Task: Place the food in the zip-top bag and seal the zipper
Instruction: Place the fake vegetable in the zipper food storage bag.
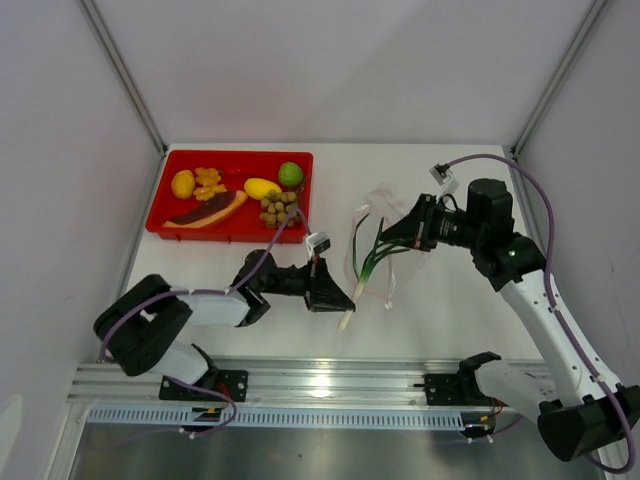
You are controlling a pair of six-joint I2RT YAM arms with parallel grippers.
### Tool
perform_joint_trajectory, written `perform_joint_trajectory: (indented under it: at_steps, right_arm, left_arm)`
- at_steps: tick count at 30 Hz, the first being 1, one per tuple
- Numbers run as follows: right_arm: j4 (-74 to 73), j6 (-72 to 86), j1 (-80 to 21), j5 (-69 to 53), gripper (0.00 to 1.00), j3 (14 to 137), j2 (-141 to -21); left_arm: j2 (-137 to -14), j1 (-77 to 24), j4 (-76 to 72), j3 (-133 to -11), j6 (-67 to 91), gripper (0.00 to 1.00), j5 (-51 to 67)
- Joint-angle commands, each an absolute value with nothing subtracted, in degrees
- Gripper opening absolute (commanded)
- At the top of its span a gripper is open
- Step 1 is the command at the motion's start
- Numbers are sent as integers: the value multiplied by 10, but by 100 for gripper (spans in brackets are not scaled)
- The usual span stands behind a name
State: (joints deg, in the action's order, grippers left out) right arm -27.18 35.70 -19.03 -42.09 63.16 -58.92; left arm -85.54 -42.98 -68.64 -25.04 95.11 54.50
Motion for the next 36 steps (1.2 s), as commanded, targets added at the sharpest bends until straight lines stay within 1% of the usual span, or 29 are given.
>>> perform_joint_trajectory:
  at_steps: [1,3,4,6,8,12,17,19,23,25,29,34,36]
  right_arm:
    - [-236,338,-219,-390,0,629,-562]
    - [-234,324,-235,-374,0,626,-559]
    - [-230,320,-244,-365,0,616,-556]
    - [-211,312,-278,-332,0,599,-545]
    - [-208,311,-300,-303,0,589,-544]
    - [-193,329,-315,-280,0,588,-541]
    - [-201,326,-326,-258,0,589,-541]
    - [-203,320,-330,-245,0,585,-536]
    - [-207,315,-335,-235,0,582,-536]
    - [-201,318,-342,-231,0,572,-535]
    - [-196,330,-351,-226,0,568,-544]
    - [-206,344,-356,-203,0,578,-547]
    - [-214,351,-356,-198,0,584,-548]
  left_arm:
    - [-767,-443,-564,-271,894,1,492]
    - [-730,-443,-429,-293,834,1,472]
    - [-709,-443,-285,-318,812,1,433]
    - [-660,-443,-176,-360,776,1,380]
    - [-643,-442,-122,-366,793,1,333]
    - [-658,-447,-129,-364,879,1,304]
    - [-677,-454,-104,-374,940,1,275]
    - [-662,-455,-112,-364,976,1,253]
    - [-623,-454,-82,-366,1020,0,186]
    - [-622,-455,-110,-371,1032,1,171]
    - [-646,-455,-121,-410,1048,1,181]
    - [-670,-454,-117,-430,1049,1,171]
    - [-681,-454,-113,-439,1019,1,159]
